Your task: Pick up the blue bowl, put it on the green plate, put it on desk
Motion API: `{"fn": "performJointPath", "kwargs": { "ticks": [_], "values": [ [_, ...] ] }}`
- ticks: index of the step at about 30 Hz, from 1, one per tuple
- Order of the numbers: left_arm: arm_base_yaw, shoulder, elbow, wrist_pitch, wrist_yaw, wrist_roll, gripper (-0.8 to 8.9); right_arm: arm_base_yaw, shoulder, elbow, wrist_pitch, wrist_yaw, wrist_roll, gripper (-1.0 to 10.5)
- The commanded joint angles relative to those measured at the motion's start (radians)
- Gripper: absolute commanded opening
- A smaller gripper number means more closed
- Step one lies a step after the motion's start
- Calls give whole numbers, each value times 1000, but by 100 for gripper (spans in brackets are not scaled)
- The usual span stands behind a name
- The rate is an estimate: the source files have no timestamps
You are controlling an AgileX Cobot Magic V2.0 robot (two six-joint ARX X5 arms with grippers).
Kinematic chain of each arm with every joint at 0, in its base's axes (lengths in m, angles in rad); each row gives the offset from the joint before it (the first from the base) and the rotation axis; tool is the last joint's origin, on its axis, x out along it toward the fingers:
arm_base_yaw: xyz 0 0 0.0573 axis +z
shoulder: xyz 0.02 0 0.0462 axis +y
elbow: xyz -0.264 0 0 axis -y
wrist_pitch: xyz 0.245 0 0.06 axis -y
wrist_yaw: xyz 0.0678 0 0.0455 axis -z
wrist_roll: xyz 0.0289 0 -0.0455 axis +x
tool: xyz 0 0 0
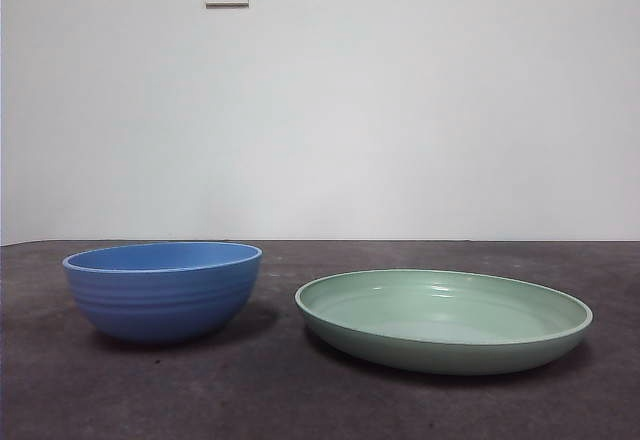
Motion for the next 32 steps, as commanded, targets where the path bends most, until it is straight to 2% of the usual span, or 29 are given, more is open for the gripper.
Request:
{"fn": "performJointPath", "kwargs": {
  "ticks": [1,4,6,7,17,22,27,29,32],
  "values": [
    [-7,5,24,6,5,26,372,3,8,16,10,-3,-17,62],
    [-12,5,24,6,5,30,555,3,8,16,5,-3,-10,346],
    [-15,5,24,8,5,31,608,3,8,16,-1,-3,-9,568],
    [-15,5,24,10,5,30,621,3,8,16,-3,-3,-9,631],
    [-16,5,24,35,4,22,625,3,7,16,8,-4,-10,649],
    [3,31,24,-10,-3,-15,625,3,7,16,-27,-19,-9,649],
    [52,117,24,-91,-8,-10,622,3,6,16,-52,-42,-9,649],
    [61,160,24,-117,-37,6,622,3,6,16,-53,-62,-9,649],
    [65,228,24,-143,-132,35,622,4,6,16,-53,-87,-8,649]
  ]
}}
